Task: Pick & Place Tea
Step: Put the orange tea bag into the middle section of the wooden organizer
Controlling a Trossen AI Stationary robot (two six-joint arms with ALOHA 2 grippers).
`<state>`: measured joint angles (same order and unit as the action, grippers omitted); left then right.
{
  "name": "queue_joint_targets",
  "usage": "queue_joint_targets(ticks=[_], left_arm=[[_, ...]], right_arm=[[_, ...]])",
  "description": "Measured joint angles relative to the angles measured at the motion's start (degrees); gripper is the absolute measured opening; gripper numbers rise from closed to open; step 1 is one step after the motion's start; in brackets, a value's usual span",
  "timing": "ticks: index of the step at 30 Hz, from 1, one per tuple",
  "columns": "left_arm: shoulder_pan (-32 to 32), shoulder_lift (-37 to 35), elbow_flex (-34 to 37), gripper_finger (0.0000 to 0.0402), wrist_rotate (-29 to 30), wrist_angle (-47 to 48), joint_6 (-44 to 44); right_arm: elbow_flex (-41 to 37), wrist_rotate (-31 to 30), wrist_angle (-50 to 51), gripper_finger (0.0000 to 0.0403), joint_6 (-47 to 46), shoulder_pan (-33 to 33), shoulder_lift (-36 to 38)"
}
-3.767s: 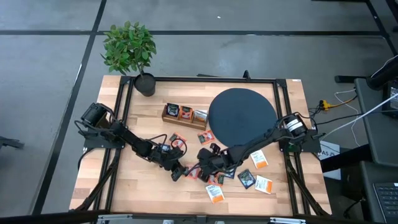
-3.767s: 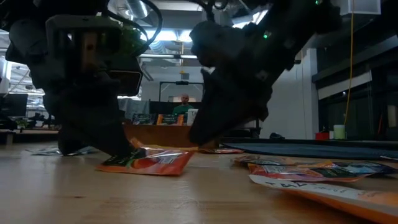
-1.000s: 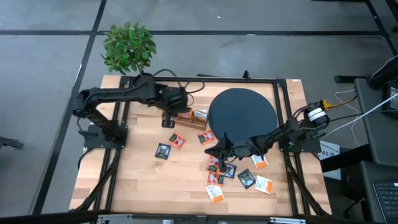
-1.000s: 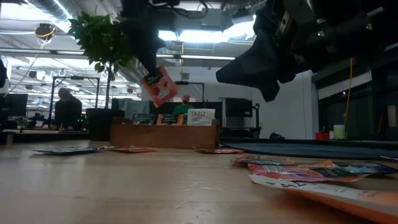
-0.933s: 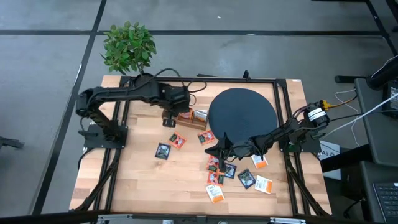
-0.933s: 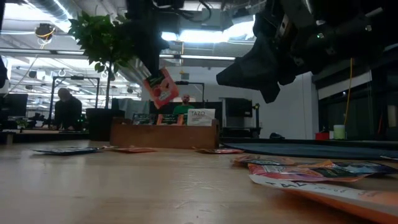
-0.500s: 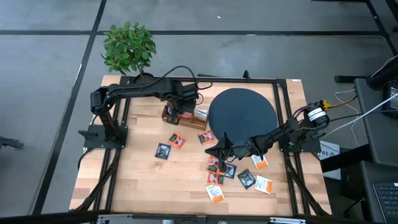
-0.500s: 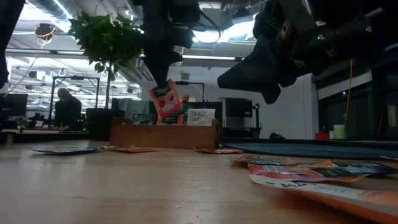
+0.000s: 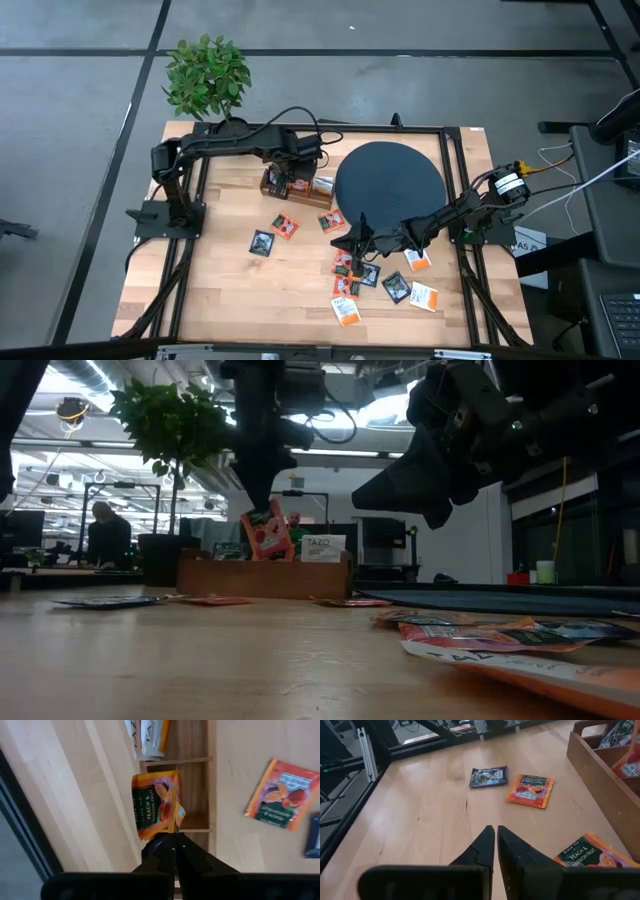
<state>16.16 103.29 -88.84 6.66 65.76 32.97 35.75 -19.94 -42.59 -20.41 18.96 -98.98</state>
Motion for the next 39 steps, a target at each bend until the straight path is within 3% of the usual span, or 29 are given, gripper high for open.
queue_joint_targets(ticks=[39], left_arm=[[0.0, 3.4, 0.1, 0.0002, 1.3, -0.6, -0.8]], right_arm=[[0.0, -0.1, 0.5, 0.0026, -0.1, 0.0, 0.0]])
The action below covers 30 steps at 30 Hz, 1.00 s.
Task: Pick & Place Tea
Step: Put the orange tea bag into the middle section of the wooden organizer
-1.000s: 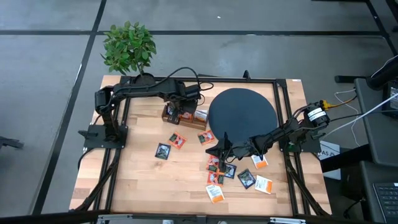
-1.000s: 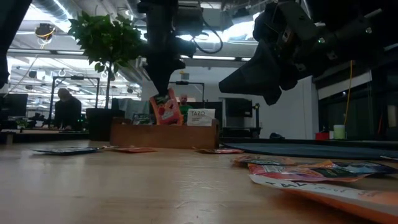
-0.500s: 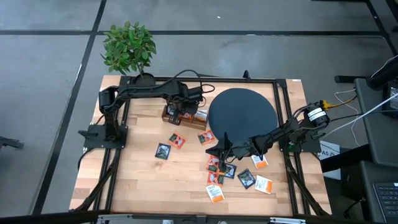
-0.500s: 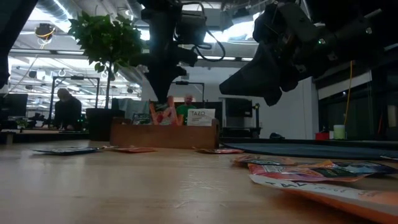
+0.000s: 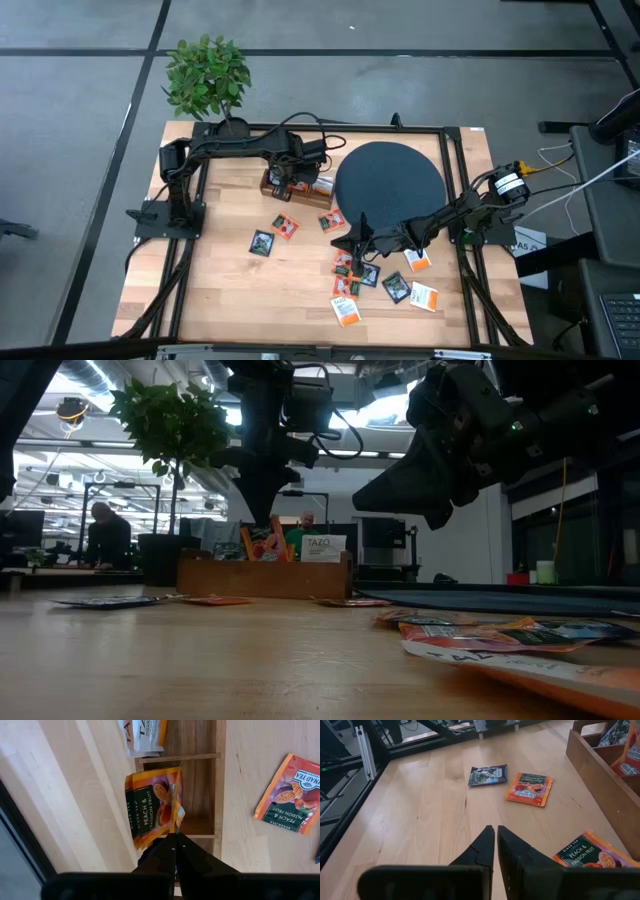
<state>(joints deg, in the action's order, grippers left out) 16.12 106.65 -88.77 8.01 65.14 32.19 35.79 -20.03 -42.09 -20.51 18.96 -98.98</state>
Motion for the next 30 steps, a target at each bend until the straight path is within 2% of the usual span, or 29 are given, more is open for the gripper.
queue_joint_targets(ticks=[30], left_arm=[[-0.2, 1.2, 0.1, 0.0002, 0.1, 0.4, -1.5]], right_arm=[[0.0, 0.0, 0.0, 0.0025, 0.0, 0.0, 0.0]])
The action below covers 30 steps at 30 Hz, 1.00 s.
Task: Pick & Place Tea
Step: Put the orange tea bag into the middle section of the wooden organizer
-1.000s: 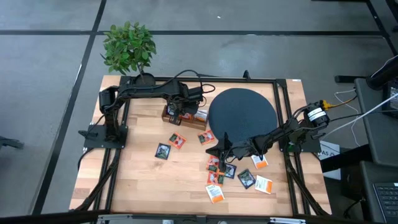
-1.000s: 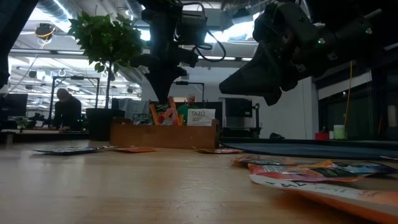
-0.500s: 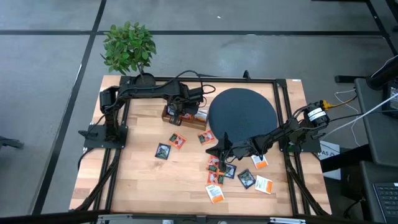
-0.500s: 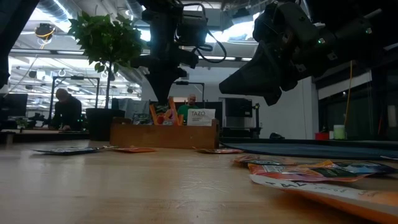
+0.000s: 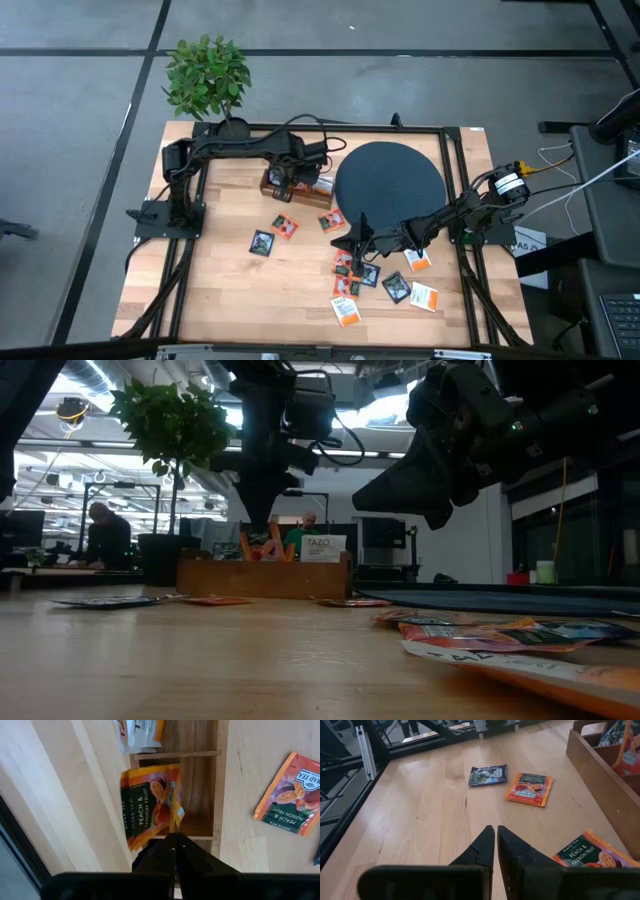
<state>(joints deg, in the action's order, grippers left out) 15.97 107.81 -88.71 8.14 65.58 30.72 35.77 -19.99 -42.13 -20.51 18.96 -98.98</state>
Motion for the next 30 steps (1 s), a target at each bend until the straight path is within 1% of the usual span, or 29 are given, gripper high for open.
queue_joint_targets(ticks=[10, 18, 21, 30], left_arm=[[0.0, 1.9, 0.0, 0.0002, 1.5, -0.3, 0.6], [-0.4, 1.8, 0.0, 0.0003, 5.6, -0.8, 1.6], [-0.6, 1.8, 0.0, 0.0014, 5.8, -1.0, 1.6], [-1.0, 1.8, 0.0, 0.0069, 5.9, -1.1, 2.1]], right_arm=[[0.0, 0.0, 0.4, 0.0025, 0.0, 0.0, 0.0], [0.0, 0.0, 0.4, 0.0026, 0.0, 0.0, 0.0], [0.0, 0.0, 0.4, 0.0026, 0.0, 0.0, 0.0], [0.0, 0.0, 0.4, 0.0026, 0.0, 0.0, 0.0]])
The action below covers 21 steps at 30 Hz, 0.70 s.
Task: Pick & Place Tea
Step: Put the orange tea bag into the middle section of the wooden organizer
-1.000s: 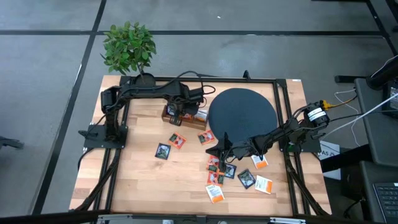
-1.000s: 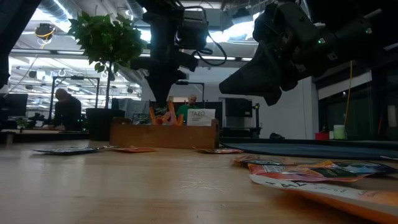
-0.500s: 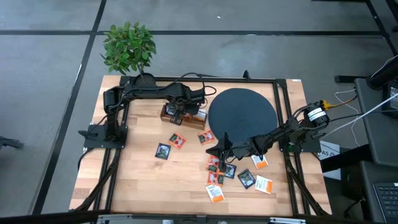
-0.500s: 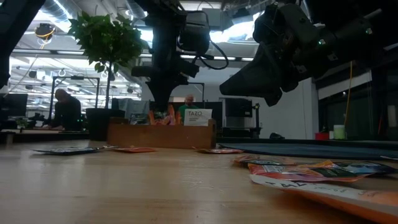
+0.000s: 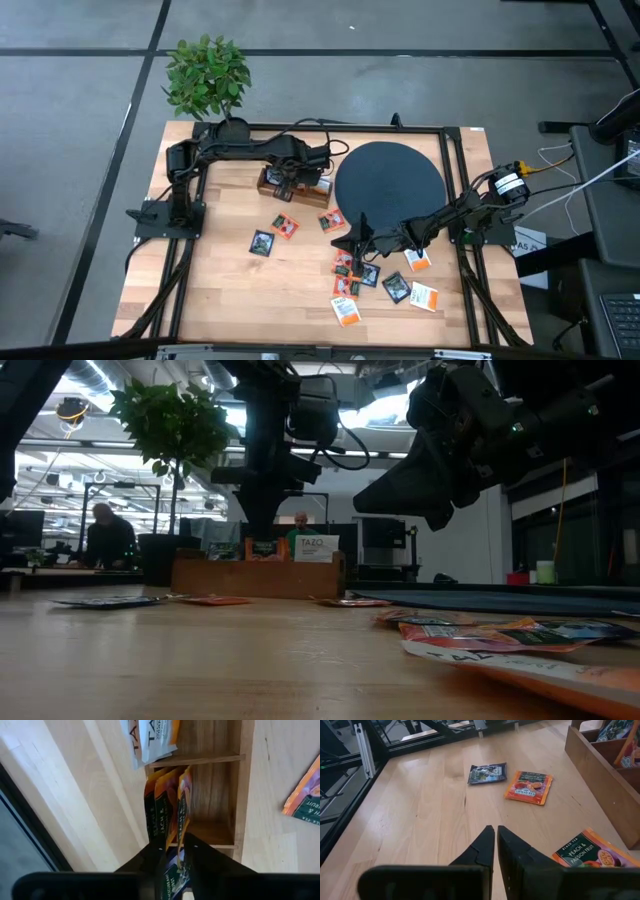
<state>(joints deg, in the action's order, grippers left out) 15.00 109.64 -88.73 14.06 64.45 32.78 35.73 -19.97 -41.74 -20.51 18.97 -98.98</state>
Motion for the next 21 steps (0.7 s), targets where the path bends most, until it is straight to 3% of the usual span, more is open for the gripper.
queue_joint_targets(ticks=[6, 10, 15, 21], left_arm=[[-0.6, -1.0, -1.0, 0.0085, 4.2, 0.4, 1.6], [-1.7, -1.1, -6.2, 0.0086, 7.4, 3.2, 1.7], [-2.7, -1.1, -13.2, 0.0079, 5.9, 8.3, 0.0], [-2.6, -1.9, -19.6, 0.0051, 3.7, 16.3, -10.3]], right_arm=[[0.0, 0.0, 0.0, 0.0026, 0.0, 0.0, 0.0], [0.0, 0.0, 0.0, 0.0026, 0.0, 0.0, 0.0], [0.0, 0.1, 0.0, 0.0026, 0.0, 0.0, 0.0], [0.0, 0.1, 0.0, 0.0026, 0.0, 0.0, 0.0]])
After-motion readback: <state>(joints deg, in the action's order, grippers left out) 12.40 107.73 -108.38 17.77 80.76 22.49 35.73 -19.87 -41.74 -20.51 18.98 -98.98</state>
